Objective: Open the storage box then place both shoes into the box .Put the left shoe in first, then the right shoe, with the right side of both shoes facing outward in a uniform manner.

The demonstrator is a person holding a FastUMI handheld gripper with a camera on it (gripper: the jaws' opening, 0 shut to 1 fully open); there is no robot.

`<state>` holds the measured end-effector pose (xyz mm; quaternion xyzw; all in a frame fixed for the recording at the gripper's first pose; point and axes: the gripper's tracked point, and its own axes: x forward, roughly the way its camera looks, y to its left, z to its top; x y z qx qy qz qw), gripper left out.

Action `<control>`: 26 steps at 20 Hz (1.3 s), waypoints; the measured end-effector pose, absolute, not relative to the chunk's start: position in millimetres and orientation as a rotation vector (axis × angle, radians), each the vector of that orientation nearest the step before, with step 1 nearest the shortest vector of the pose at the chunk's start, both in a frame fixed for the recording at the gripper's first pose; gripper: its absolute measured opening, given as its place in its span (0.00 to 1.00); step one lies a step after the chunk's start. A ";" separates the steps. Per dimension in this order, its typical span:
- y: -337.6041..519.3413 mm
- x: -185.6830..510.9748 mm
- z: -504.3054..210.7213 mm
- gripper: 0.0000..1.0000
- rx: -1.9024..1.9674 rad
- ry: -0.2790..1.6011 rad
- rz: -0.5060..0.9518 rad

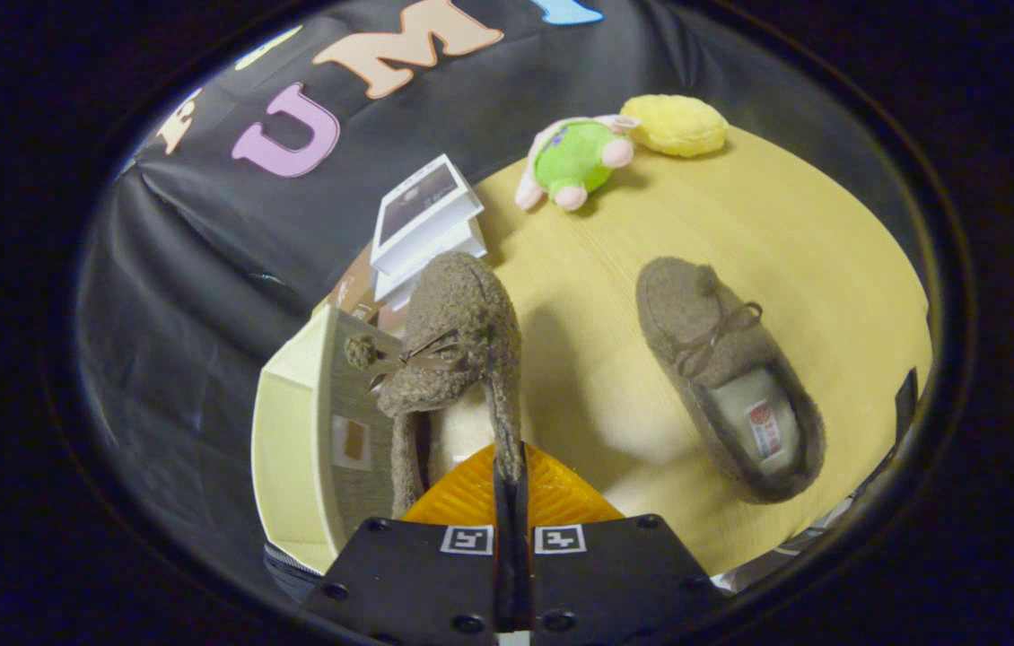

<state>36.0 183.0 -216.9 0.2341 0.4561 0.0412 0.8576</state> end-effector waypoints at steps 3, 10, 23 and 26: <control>195.3 48.9 -172.0 0.03 0.474 0.880 0.098; 273.7 57.1 -101.6 0.03 0.409 0.802 0.197; 378.4 -18.1 -205.6 0.03 0.444 1.118 0.136; 388.0 -18.4 -237.2 0.03 0.434 1.174 0.137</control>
